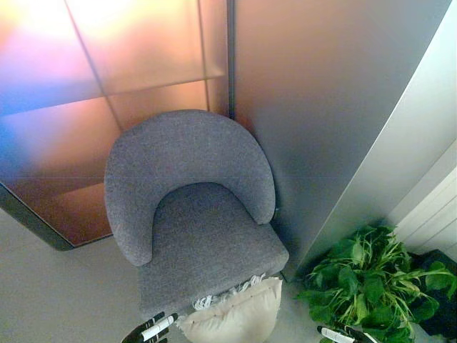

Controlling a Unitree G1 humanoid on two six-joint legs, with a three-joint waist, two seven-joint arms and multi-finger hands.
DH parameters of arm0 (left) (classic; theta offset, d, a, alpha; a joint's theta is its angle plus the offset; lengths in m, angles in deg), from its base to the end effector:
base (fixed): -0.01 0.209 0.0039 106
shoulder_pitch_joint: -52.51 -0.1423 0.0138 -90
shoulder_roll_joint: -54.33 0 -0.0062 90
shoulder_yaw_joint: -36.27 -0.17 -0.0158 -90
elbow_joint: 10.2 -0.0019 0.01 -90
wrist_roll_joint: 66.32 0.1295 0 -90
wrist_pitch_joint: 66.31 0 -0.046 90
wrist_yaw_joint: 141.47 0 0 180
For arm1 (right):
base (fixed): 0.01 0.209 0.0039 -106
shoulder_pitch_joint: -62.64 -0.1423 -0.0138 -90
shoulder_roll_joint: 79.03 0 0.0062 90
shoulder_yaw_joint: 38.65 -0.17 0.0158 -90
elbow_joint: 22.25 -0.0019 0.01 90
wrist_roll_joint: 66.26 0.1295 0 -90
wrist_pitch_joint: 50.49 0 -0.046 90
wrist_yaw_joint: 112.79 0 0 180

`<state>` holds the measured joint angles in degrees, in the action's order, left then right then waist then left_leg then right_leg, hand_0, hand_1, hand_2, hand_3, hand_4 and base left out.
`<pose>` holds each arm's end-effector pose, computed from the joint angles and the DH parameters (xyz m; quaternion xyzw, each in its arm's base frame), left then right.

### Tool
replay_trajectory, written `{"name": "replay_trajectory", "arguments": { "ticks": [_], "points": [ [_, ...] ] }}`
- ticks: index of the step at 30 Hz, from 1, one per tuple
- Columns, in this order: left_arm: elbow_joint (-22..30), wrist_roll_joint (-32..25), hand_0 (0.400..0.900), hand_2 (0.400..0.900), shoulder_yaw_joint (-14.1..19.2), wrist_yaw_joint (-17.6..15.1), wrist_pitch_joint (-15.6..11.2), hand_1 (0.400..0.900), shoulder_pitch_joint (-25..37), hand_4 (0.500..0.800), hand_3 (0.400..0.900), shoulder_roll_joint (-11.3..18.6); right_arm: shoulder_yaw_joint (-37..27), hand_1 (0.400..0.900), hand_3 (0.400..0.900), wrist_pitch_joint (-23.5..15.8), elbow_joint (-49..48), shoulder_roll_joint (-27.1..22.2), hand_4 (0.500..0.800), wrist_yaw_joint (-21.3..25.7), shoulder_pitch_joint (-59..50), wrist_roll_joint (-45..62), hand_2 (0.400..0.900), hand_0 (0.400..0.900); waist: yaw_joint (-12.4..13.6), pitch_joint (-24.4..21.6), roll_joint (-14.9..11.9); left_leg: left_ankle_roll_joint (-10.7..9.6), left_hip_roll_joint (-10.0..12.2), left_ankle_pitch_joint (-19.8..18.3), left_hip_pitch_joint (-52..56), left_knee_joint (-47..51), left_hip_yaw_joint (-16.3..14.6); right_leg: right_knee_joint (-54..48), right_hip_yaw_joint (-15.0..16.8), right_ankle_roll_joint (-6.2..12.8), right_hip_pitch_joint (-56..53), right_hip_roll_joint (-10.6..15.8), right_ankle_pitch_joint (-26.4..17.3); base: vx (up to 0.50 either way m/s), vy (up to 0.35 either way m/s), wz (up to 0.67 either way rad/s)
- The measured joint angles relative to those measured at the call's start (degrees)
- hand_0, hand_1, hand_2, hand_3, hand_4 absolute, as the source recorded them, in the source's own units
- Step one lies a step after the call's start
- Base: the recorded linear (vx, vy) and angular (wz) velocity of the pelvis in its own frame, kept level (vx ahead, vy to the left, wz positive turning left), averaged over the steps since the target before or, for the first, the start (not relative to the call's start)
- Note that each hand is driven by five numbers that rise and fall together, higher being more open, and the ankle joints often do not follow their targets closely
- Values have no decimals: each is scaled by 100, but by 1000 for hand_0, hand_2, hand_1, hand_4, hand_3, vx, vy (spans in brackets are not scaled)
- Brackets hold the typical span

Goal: Pick up the pillow and put it on the sofa.

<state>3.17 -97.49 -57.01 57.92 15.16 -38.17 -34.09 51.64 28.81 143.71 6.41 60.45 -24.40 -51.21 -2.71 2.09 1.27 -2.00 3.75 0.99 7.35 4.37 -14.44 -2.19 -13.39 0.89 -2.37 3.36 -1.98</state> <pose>0.0522 0.2520 -0.0883 -0.1434 0.5017 0.1006 0.8471 0.0422 -0.2700 -0.0821 -0.0261 0.5341 -0.1373 0.8338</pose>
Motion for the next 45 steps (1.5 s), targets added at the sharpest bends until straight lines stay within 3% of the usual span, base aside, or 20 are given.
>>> {"name": "replay_trajectory", "arguments": {
  "ticks": [24, 33, 36, 39, 43, 45],
  "points": [
    [5, -10, 900, 900, 3, -79, -166, 900, -59, 800, 900, -75, 3, 900, 900, -11, -1, 0, 800, -6, -21, 14, 900, 900, 10, 183, 117, -13, 9, -26, 41, 1, 16, -77, 2, -1, -107, -17, -4, 5, -2, 2],
    [113, -16, 900, 900, -21, -58, -229, 900, -40, 800, 900, -71, 268, 900, 900, -252, -218, -45, 800, 3, -253, 78, 900, 900, 20, 394, 117, -9, 19, -49, -254, -134, 39, 16, 33, -3, 111, -11, -2, -29, -56, 9],
    [317, -124, 900, 900, -278, -45, -283, 900, 324, 800, 900, 11, 520, 900, 900, -346, -336, -207, 800, 9, -769, 263, 900, 900, 57, 763, 137, 18, 14, -86, -967, -599, 312, 295, 91, -91, 721, 35, -71, -366, -81, 22],
    [467, -359, 900, 900, -405, 8, -303, 900, 1026, 800, 900, 122, 682, 900, 900, -429, -350, -445, 800, 60, -1718, 523, 900, 900, 146, 1429, 204, 52, 32, -100, -1903, -1224, 513, 805, 182, -120, 1549, 78, -96, -308, -87, 26],
    [794, -599, 900, 900, -603, 67, -406, 900, 1768, 800, 900, 348, 1079, 900, 900, -504, -500, -726, 800, 248, -3159, 805, 900, 900, 169, 2368, 300, 57, 66, -125, -3033, -1991, 742, 1672, 182, -206, 2599, 160, 34, -197, -100, 28],
    [995, -692, 900, 900, -619, 68, -412, 900, 1871, 800, 900, 400, 1142, 900, 900, -546, -669, -780, 800, 274, -3584, 964, 900, 900, 216, 2629, 323, 51, 52, -131, -3479, -2280, 818, 2183, 174, -242, 3106, 245, 191, -189, -83, 29]
  ]
}}
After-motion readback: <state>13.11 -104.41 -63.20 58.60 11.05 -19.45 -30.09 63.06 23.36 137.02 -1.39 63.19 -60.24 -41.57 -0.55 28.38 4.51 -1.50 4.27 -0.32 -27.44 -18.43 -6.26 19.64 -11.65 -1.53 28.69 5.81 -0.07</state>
